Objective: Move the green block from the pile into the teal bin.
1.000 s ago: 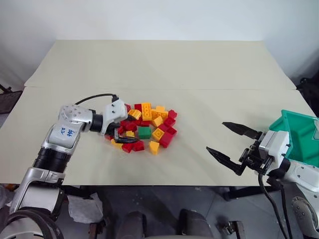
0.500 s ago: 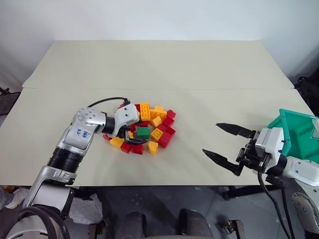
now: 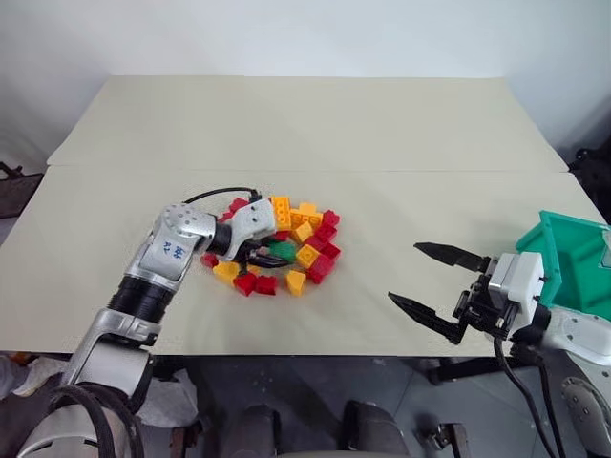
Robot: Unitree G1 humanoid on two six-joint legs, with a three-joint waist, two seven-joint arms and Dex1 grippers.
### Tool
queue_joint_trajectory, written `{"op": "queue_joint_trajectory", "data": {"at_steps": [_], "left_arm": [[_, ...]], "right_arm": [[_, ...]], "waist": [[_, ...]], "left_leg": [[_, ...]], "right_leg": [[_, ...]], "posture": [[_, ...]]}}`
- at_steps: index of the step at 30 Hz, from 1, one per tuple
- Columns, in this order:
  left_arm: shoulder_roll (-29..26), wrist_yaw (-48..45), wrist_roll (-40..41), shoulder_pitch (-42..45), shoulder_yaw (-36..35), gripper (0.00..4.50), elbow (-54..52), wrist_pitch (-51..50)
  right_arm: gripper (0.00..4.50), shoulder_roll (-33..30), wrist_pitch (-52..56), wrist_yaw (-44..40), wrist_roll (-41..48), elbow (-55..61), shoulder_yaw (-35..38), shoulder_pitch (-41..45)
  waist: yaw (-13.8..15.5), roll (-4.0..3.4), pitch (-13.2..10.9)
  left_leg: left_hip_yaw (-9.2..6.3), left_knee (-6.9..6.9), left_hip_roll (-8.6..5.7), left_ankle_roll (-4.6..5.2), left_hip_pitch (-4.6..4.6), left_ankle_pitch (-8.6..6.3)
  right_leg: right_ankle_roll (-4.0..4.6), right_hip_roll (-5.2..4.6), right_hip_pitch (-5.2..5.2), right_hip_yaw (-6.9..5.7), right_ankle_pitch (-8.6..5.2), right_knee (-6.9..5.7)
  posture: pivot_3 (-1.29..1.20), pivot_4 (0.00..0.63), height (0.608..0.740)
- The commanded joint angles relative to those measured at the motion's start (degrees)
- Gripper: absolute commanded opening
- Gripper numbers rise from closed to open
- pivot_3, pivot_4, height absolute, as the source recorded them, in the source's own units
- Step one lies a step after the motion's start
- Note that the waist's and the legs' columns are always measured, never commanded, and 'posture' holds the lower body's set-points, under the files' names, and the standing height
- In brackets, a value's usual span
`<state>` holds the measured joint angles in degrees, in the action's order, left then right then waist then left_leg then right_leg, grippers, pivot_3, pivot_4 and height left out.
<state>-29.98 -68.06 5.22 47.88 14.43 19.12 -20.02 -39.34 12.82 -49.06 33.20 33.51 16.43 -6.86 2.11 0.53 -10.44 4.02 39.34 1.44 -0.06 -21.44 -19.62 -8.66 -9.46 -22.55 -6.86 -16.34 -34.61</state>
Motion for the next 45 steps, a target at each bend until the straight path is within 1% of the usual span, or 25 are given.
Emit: {"op": "queue_joint_trajectory", "data": {"at_steps": [1, 3, 5, 7, 8, 10, 11, 14, 17, 18, 20, 24, 27, 29, 31, 34, 37, 39, 42, 45], "left_arm": [[4.4, -1.3, 6.8, 9.0, -4.6, 1.49, 0.0, -3.1], [8.0, 0.5, 6.8, 12.2, -4.4, 1.49, 2.8, -3.5], [11.8, 1.5, 5.3, 13.7, -2.4, 1.49, 5.3, -2.0], [16.5, 2.4, 1.7, 14.8, 1.8, 1.49, 8.9, 2.8], [18.1, 2.8, 0.6, 15.2, 3.0, 1.49, 10.4, 4.4], [23.1, 4.9, -1.0, 16.1, 4.6, 1.49, 15.2, 6.4], [25.2, 6.5, -2.8, 16.4, 6.0, 1.49, 18.1, 9.3], [29.6, 10.0, -6.2, 17.1, 8.0, 1.49, 24.9, 14.3], [32.1, 10.3, -7.2, 17.5, 8.3, 1.49, 28.1, 15.5], [32.4, 9.8, -7.6, 17.5, 8.5, 1.49, 28.6, 16.4], [32.7, 9.0, -8.0, 17.2, 8.5, 2.23, 29.1, 17.3], [32.6, 8.9, -8.5, 16.8, 7.9, 3.44, 29.7, 20.9], [31.8, 8.1, -7.1, 16.7, 5.9, 4.41, 30.3, 24.5], [31.1, 4.5, -4.0, 17.1, 3.4, 4.46, 29.7, 22.5], [29.1, 1.7, -3.0, 18.0, 1.9, 4.46, 30.1, 19.8], [27.0, 1.3, -3.2, 18.1, 0.5, 4.46, 31.0, 21.3], [26.6, -0.1, -3.9, 17.1, 1.0, 4.46, 30.3, 22.3], [26.6, 0.2, -4.0, 16.7, 0.8, 4.46, 30.0, 23.6], [25.3, 1.7, -1.9, 17.1, -2.7, 4.46, 30.2, 27.6], [22.2, -2.0, 2.7, 16.0, -7.6, 4.46, 29.1, 32.5]], "right_arm": [[4.5, 0.5, -1.5, 1.0, 1.4, 1.5, 7.6, -4.1], [4.5, 1.3, -2.0, 1.7, 1.3, 1.6, 10.4, -6.6], [4.5, 2.2, -2.7, 2.3, 0.8, 2.0, 12.2, -8.7], [4.5, 3.4, -3.4, 3.2, 0.0, 2.3, 13.8, -10.9], [4.5, 3.7, -3.6, 3.6, -0.2, 2.5, 14.3, -11.6], [4.5, 4.9, -4.0, 4.7, -0.7, 3.3, 15.0, -13.2], [4.5, 5.4, -4.3, 5.1, -1.3, 3.9, 15.1, -14.1], [4.5, 6.6, -4.7, 6.5, -2.1, 5.8, 14.5, -16.2], [4.5, 7.6, -4.4, 7.8, -2.7, 7.6, 13.6, -17.7], [4.5, 7.8, -4.5, 8.0, -2.9, 7.8, 13.4, -18.0], [4.5, 8.1, -4.4, 8.5, -3.0, 8.1, 12.7, -18.1], [4.5, 7.7, -4.0, 9.0, -3.4, 7.5, 11.5, -17.2], [4.5, 6.6, -3.6, 8.8, -3.3, 6.0, 10.9, -15.2], [4.5, 5.8, -3.4, 8.3, -3.0, 4.9, 10.7, -13.6], [4.5, 4.6, -3.1, 7.3, -2.6, 3.3, 10.5, -12.1], [4.5, 2.6, -3.1, 5.1, -2.5, 0.7, 9.8, -9.5], [4.5, 2.2, -3.3, 4.5, -2.4, -0.4, 9.2, -7.9], [4.5, 2.1, -3.2, 4.2, -2.4, -0.9, 8.5, -6.7], [4.5, 1.5, -2.7, 3.0, -2.1, -1.4, 7.2, -5.3], [4.5, -0.2, -1.9, 1.6, -2.0, -2.3, 6.2, -3.8]], "waist": [[1.0, 0.06, 0.0], [1.1, 0.06, 0.0], [1.0, 0.0, 0.0], [0.9, -0.05, 0.0], [0.9, -0.04, 0.0], [0.9, -0.03, 0.0], [0.9, -0.03, 0.0], [0.7, -0.03, 0.0], [0.6, -0.03, 0.0], [0.6, -0.03, 0.0], [0.6, -0.03, 0.0], [0.7, -0.04, 0.0], [0.8, -0.04, 0.0], [0.8, -0.05, 0.0], [0.8, -0.05, 0.0], [0.7, -0.05, 0.0], [0.9, -0.05, 0.0], [1.1, -0.05, 0.0], [0.9, -0.05, 0.0], [0.5, -0.05, 0.0]], "left_leg": [[-0.03, 0.05, 0.0, 0.0, -0.06, 0.0], [-0.07, 0.18, 0.0, 0.04, -0.12, -0.02], [-0.02, 0.21, -0.02, 0.09, -0.07, -0.08], [0.01, 0.2, -0.02, 0.1, 0.01, -0.1], [0.02, 0.2, -0.02, 0.1, 0.01, -0.1], [0.03, 0.21, -0.02, 0.1, -0.03, -0.1], [0.05, 0.21, -0.03, 0.11, -0.06, -0.1], [0.1, 0.18, -0.03, 0.13, -0.08, -0.11], [0.13, 0.18, -0.03, 0.15, -0.08, -0.12], [0.13, 0.19, -0.03, 0.16, -0.08, -0.12], [0.13, 0.2, -0.03, 0.17, -0.08, -0.13], [0.12, 0.2, -0.02, 0.19, -0.09, -0.14], [0.13, 0.25, -0.02, 0.22, -0.1, -0.16], [0.13, 0.27, -0.02, 0.23, -0.13, -0.17], [0.13, 0.27, -0.02, 0.23, -0.13, -0.17], [0.13, 0.27, -0.02, 0.23, -0.13, -0.17], [0.12, 0.27, -0.02, 0.23, -0.12, -0.17], [0.11, 0.29, -0.03, 0.25, -0.16, -0.18], [0.11, 0.37, -0.03, 0.29, -0.23, -0.2], [0.11, 0.36, -0.02, 0.29, -0.22, -0.2]], "right_leg": [[0.0, 0.0, -0.01, -0.04, 0.0, 0.01], [-0.01, 0.0, 0.0, -0.08, 0.0, 0.01], [-0.02, 0.0, 0.08, -0.05, 0.01, 0.04], [-0.03, 0.0, 0.14, -0.03, 0.01, 0.06], [-0.03, 0.0, 0.13, -0.03, 0.01, 0.06], [-0.03, 0.0, 0.1, -0.03, 0.01, 0.1], [-0.03, 0.0, 0.08, -0.02, 0.01, 0.13], [-0.02, 0.0, 0.04, 0.02, 0.01, 0.2], [-0.01, 0.0, 0.03, 0.05, 0.01, 0.22], [-0.01, 0.0, 0.03, 0.06, 0.01, 0.23], [-0.01, 0.0, 0.03, 0.07, 0.0, 0.24], [0.0, 0.0, 0.03, 0.07, 0.0, 0.25], [0.0, 0.0, 0.04, 0.07, 0.0, 0.27], [0.0, 0.0, 0.04, 0.08, 0.0, 0.3], [0.0, 0.0, 0.04, 0.07, 0.0, 0.28], [0.0, 0.0, 0.04, 0.06, 0.0, 0.26], [0.0, 0.0, 0.03, 0.05, 0.0, 0.24], [-0.01, 0.0, 0.04, 0.03, 0.0, 0.25], [-0.02, 0.0, 0.05, 0.03, 0.01, 0.35], [-0.02, 0.0, 0.03, 0.02, 0.01, 0.31]], "posture": [[0.0, 0.15, 0.74], [0.0, 0.15, 0.74], [0.0, 0.15, 0.74], [0.0, 0.15, 0.74], [0.0, 0.15, 0.74], [0.0, 0.15, 0.74], [0.0, 0.15, 0.74], [0.0, 0.15, 0.74], [0.0, 0.15, 0.74], [0.0, 0.15, 0.74], [0.0, 0.15, 0.74], [0.0, 0.15, 0.74], [0.0, 0.15, 0.74], [0.0, 0.15, 0.74], [0.0, 0.15, 0.74], [0.0, 0.15, 0.74], [0.0, 0.15, 0.74], [0.0, 0.15, 0.74], [0.0, 0.15, 0.74], [0.0, 0.15, 0.74]]}}
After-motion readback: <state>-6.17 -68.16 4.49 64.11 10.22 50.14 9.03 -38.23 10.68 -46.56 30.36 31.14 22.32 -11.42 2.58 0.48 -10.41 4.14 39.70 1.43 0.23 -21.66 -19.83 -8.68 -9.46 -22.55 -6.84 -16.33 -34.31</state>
